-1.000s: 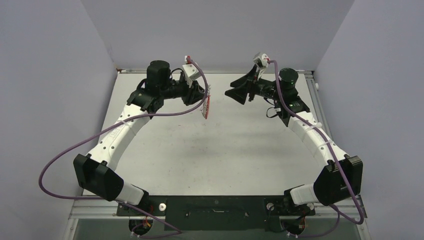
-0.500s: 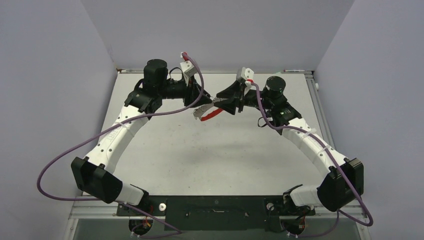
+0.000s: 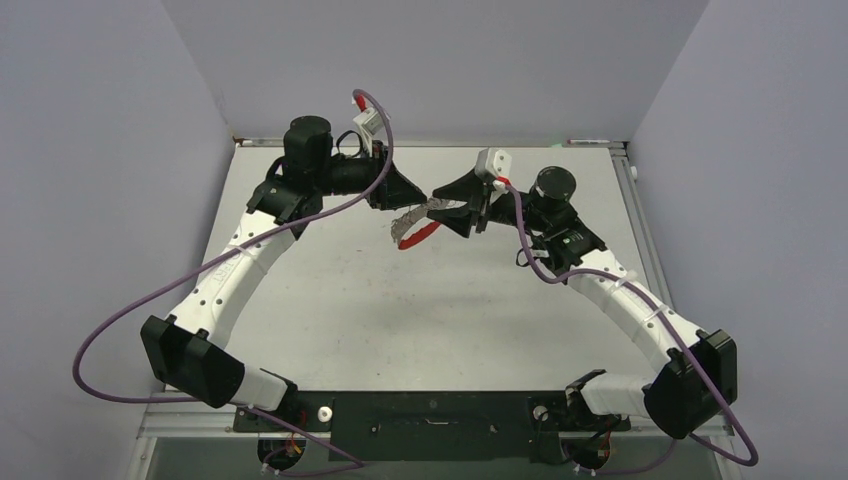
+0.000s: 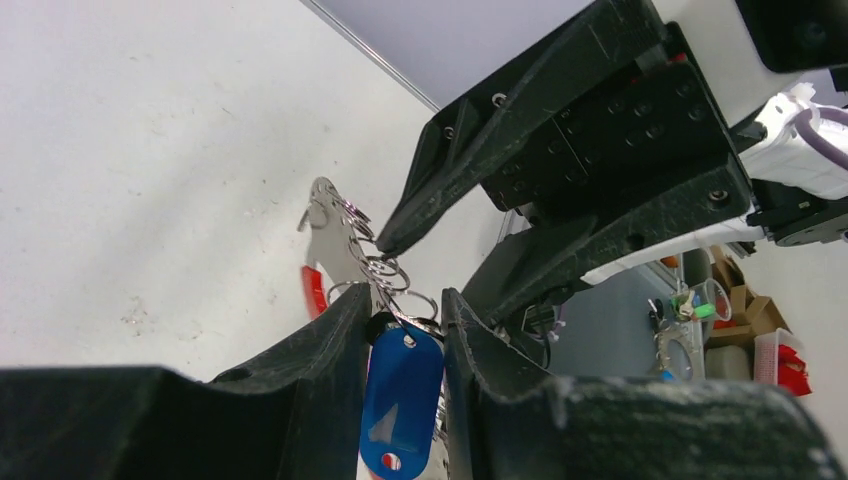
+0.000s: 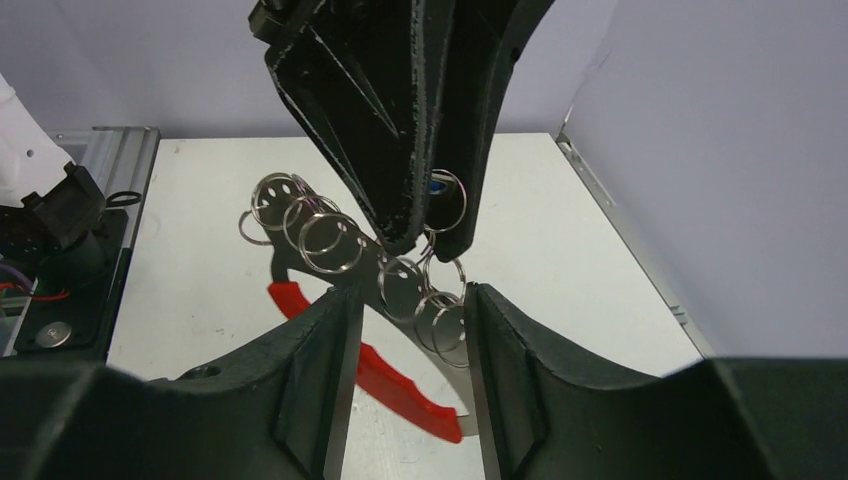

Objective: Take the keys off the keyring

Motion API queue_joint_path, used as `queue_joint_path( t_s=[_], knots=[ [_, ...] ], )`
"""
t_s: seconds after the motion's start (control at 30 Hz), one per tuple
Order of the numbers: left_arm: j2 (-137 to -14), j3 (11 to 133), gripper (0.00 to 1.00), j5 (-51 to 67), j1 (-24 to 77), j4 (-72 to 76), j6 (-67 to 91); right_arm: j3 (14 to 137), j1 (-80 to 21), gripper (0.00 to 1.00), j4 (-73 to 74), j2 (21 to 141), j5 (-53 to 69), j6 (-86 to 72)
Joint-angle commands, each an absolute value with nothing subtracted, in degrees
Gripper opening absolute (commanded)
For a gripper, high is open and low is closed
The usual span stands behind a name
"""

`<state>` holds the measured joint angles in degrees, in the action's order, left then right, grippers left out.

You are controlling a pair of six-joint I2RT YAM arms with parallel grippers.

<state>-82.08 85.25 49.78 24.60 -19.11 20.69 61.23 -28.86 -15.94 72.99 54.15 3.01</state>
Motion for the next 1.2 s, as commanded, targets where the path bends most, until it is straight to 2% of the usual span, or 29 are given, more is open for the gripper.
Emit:
queue_joint_path(
  t_s=[0.0, 0.1, 0.4, 0.67, 1.0, 1.17],
  knots=[
    [-79.70, 88.81, 0.00, 48.33, 24.30, -14.38, 29.39, 60.38, -30.09, 0.45, -21.33, 69.76, 52.95, 3.34],
    [-79.35, 89.18, 0.00, 46.98, 24.76, -16.03, 29.85, 60.03, -30.28, 0.46, -21.45, 69.53, 51.76, 2.94],
    [-79.32, 89.77, 0.00, 45.75, 24.96, -17.24, 31.35, 58.54, -31.17, 0.36, -25.79, 69.98, 46.89, -1.50],
    [-79.34, 89.26, 0.00, 44.80, 25.31, -15.21, 32.44, 59.14, -31.55, 0.39, -28.82, 70.45, 48.67, -4.90],
    [-79.36, 88.35, 0.00, 44.81, 25.79, -11.93, 34.71, 58.59, -33.00, 0.39, -28.46, 72.40, 45.35, -3.86],
    [-79.22, 87.92, 0.00, 45.60, 26.41, -11.27, 34.93, 58.54, -33.72, 0.36, -30.84, 72.94, 43.16, -4.12]
  ],
)
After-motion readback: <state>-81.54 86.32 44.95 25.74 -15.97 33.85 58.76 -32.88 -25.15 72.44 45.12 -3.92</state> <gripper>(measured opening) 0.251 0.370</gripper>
